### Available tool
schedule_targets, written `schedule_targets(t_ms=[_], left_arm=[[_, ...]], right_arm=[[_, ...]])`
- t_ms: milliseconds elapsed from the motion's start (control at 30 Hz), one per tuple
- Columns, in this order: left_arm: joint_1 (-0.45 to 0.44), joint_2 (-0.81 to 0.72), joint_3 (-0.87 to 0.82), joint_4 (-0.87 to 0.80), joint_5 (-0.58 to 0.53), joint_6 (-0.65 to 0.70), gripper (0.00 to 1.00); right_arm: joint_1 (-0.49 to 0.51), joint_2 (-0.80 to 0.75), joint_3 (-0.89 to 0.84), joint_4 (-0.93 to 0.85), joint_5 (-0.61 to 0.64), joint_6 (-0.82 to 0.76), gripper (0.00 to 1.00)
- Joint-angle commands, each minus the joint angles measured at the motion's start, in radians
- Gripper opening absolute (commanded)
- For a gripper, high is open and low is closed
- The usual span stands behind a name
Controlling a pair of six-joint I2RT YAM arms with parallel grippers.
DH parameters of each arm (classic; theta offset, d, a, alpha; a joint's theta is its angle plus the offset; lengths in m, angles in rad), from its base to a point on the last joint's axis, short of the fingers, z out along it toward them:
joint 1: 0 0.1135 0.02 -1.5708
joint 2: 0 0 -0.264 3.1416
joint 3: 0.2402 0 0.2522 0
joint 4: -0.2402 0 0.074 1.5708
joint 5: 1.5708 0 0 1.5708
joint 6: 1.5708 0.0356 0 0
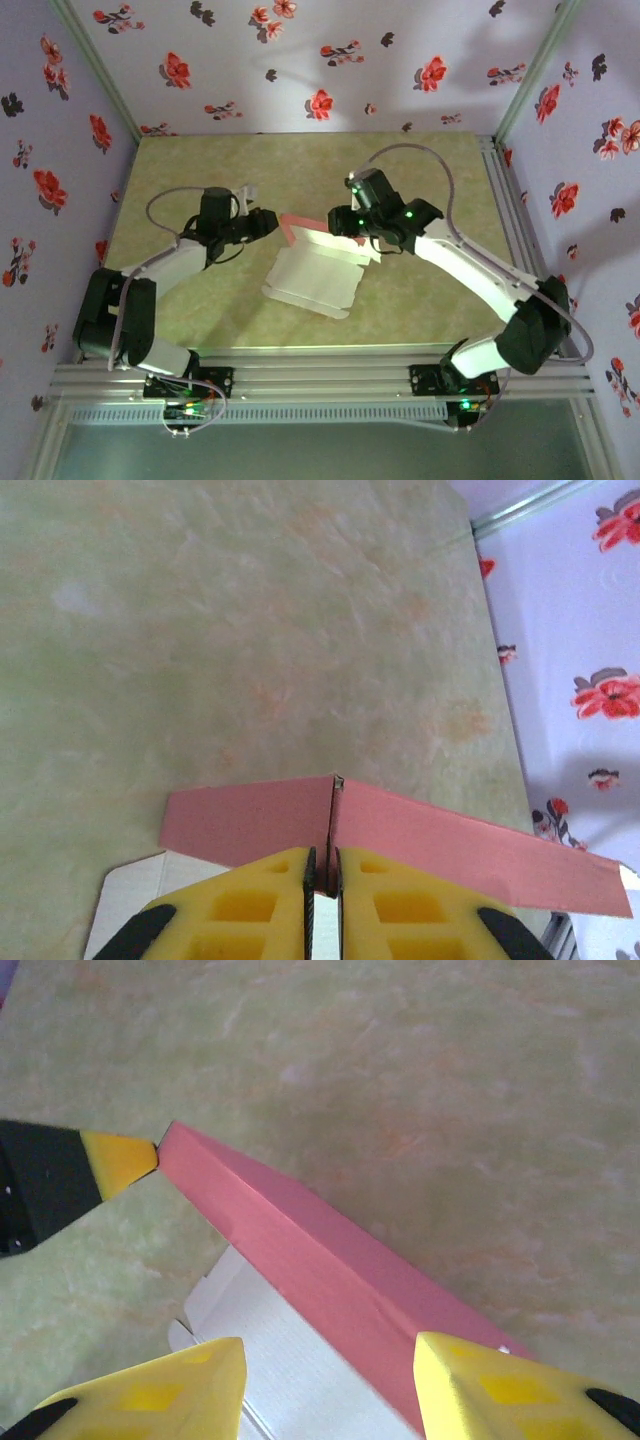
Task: Fold the paper box
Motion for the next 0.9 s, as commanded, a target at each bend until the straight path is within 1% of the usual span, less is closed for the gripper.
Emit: schedule_targets(t_ms=[0,133,233,333,433,667,867], left_arm=[[-0.024,-0.009,-0.032,0.024,-0.092,-0.072,0.14],[-0.054,0.002,-0.037,0.058,-0.128,-0.110,0.14],[-0.080,0.004,-0.036,0.065,-0.166,-0.129,0.14],[-0.105,0.000,-0.037,0.061,-0.209,-0.144,0.14],[-0.120,-0.003,-0.047,0.072,-0.233,-0.159,0.14],[-0.136,-0.008,-0.045,0.052,-0.255,-0.155,0.14],[-0.142,-0.020,-0.047,0.035,-0.264,-0.156,0.14]], right_arm=[[0.001,-0.044,-0.037,-0.016,0.079,0.150,0.49],[0.001,-0.072,-0.085,0.021,0.089,0.186,0.48],[0.000,-0.083,-0.122,0.037,0.093,0.215,0.46],[-0.001,-0.117,-0.197,0.104,0.081,0.264,0.44],[-0.001,-0.156,-0.243,0.122,0.114,0.293,0.42],[-0.031,-0.191,-0.313,0.143,0.155,0.350,0.39],[-0.068,-0.202,-0.382,0.234,0.112,0.389,0.37]])
